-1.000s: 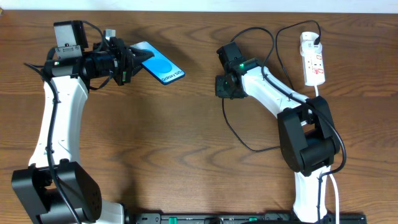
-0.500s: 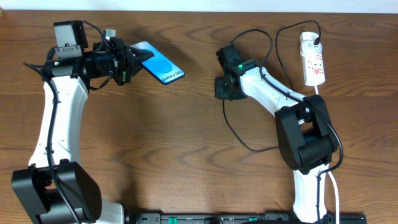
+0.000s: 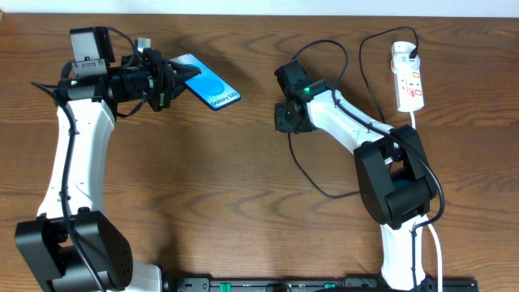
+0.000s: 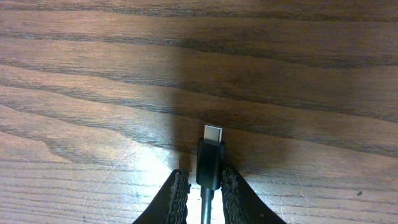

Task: Plug charger to phone and switch on socket
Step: 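Move the right gripper down to the black cable's USB-C plug and grasp it, then lift the cable plug with the right gripper toward the phone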

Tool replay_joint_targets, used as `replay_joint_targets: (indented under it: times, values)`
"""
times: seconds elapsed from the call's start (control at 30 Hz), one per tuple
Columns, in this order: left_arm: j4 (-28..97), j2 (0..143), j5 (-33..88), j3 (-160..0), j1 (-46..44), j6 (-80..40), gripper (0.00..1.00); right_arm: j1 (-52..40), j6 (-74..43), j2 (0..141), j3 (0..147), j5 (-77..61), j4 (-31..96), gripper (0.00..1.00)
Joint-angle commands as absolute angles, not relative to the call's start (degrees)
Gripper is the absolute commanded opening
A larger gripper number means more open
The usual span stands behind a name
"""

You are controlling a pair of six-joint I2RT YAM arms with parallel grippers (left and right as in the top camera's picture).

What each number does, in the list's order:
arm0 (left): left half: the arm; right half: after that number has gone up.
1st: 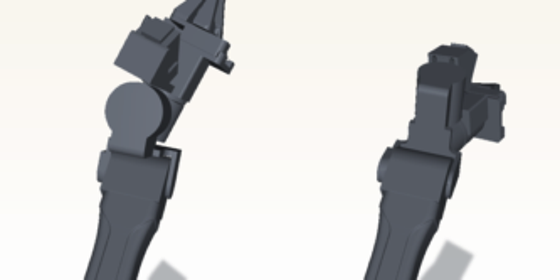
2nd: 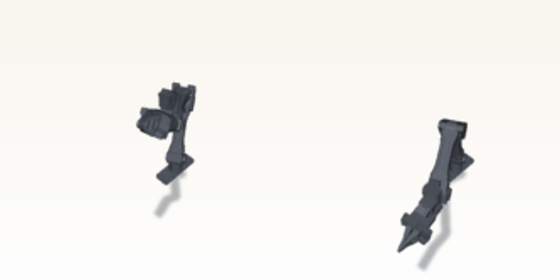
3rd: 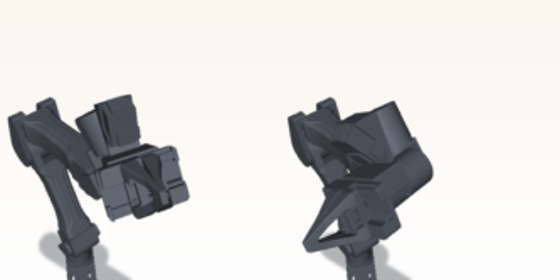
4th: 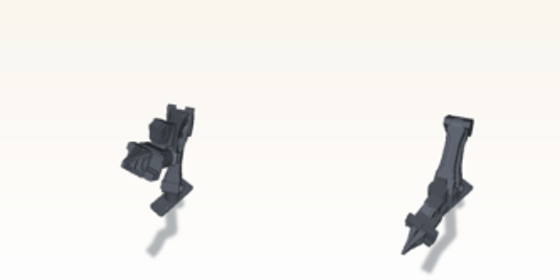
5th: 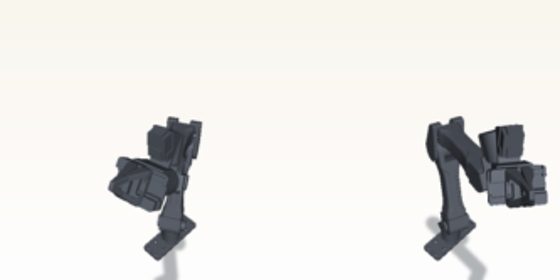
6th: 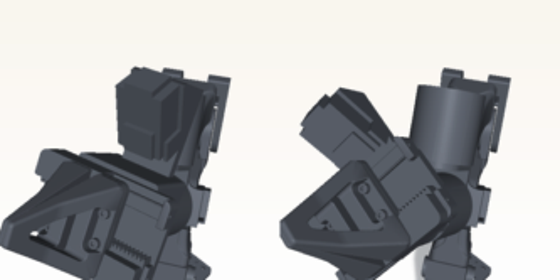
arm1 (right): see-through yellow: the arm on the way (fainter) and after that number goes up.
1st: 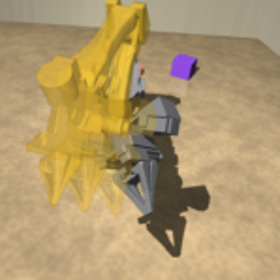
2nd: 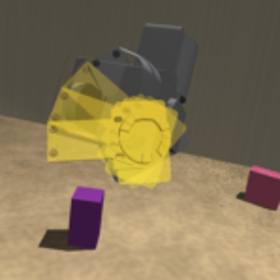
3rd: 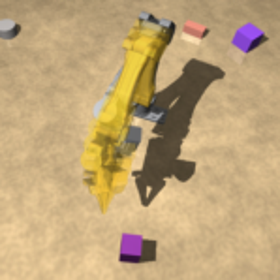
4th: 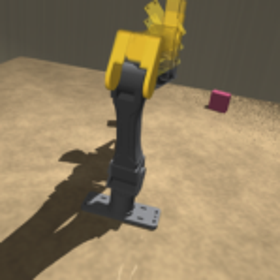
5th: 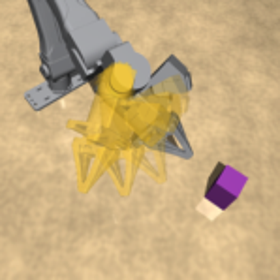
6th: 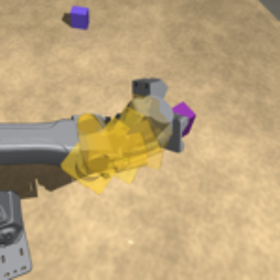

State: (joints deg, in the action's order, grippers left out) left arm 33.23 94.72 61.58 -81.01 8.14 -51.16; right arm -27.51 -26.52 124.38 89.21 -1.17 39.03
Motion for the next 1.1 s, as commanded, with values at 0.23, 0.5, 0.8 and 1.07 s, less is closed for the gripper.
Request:
replay_joint_targets:
  times: [0.23, 0.5, 0.8, 1.07]
  values:
    - [33.21, 93.56, 63.83, -81.69, 8.23, -50.63, 0.07, -27.90, -27.18, 125.84, 85.27, -0.32, 38.98, 0.17]
    - [33.23, 93.56, 63.86, -81.69, 8.23, -50.63, 0.07, -27.90, -27.18, 125.84, 85.27, -0.58, 39.68, 0.01]
    - [33.21, 93.56, 63.86, -81.69, 8.23, -50.63, 0.07, -26.87, -23.22, 123.90, 85.47, -4.58, 43.44, 0.01]
    - [33.19, 93.56, 63.79, -81.69, 8.23, -50.61, 0.07, -25.39, -22.04, 117.60, 85.52, -5.74, 46.65, 0.01]
